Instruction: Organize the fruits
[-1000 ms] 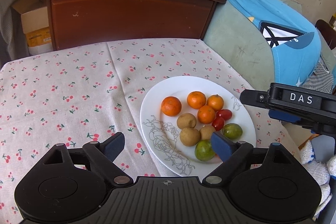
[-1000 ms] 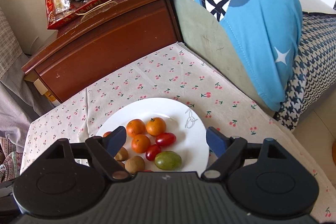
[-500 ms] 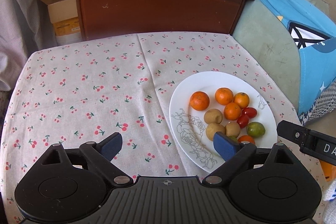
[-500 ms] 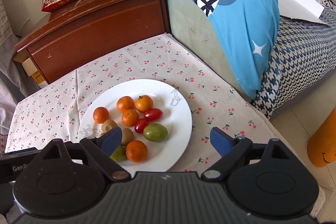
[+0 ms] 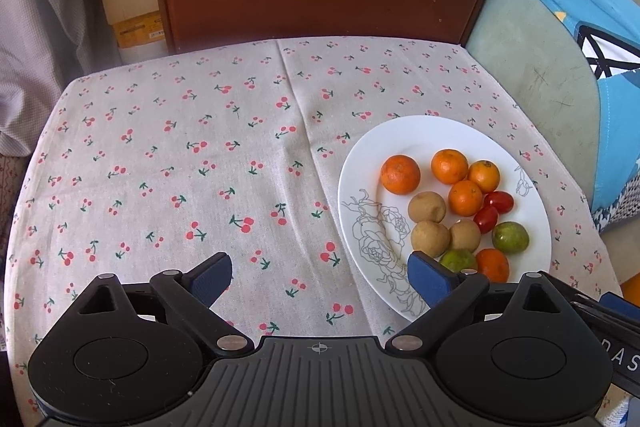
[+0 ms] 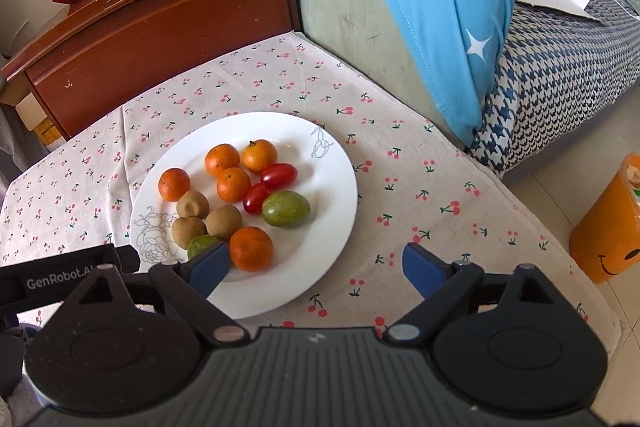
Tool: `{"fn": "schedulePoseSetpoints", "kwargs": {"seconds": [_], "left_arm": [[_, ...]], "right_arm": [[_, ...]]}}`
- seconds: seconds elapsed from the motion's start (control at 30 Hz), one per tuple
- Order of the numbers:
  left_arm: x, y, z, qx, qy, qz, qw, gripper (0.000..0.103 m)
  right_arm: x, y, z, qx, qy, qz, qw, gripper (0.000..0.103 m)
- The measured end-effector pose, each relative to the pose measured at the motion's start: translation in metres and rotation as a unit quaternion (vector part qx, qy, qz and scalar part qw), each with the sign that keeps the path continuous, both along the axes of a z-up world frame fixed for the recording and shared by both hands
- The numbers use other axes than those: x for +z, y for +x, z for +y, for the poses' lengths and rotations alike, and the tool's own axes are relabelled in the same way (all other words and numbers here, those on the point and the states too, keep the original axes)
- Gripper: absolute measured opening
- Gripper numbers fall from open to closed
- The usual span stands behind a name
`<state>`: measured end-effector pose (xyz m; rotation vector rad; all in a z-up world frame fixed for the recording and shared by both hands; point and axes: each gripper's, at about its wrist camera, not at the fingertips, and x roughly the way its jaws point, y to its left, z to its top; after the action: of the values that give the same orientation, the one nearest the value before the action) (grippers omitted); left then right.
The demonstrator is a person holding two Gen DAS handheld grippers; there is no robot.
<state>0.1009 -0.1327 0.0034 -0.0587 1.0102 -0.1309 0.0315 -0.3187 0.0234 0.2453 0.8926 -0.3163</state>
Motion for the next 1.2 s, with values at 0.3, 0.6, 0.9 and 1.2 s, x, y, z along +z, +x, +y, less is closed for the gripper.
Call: {"fn": "schedulePoseSetpoints", "kwargs": {"seconds": [0.3, 0.6, 0.9, 1.2], "left_arm": [[-0.003, 0.002, 0.001, 0.007, 0.012, 0.005, 0.9999, 0.096], [-0.006, 0.003, -0.001, 0.009, 0.020, 0.005, 0.9998, 0.096], [-0.011, 0.003, -0.001, 0.012, 0.044, -0.001, 0.9990, 0.096], [-0.012, 0.001, -0.005, -0.001, 0.060, -0.010, 0.9981, 0.096]], "right_arm": [[-0.005, 0.003, 0.000, -0.010, -0.004, 0.008, 1.000, 0.095], [-0.012, 0.007, 0.000, -0.016, -0.005, 0.021, 1.000, 0.096], [-0.014, 0.010, 0.006, -0.010, -0.021, 0.021, 1.000, 0.096], [-0.019, 0.015, 0.008, -0.008, -0.020, 0.024, 0.999, 0.096]]}}
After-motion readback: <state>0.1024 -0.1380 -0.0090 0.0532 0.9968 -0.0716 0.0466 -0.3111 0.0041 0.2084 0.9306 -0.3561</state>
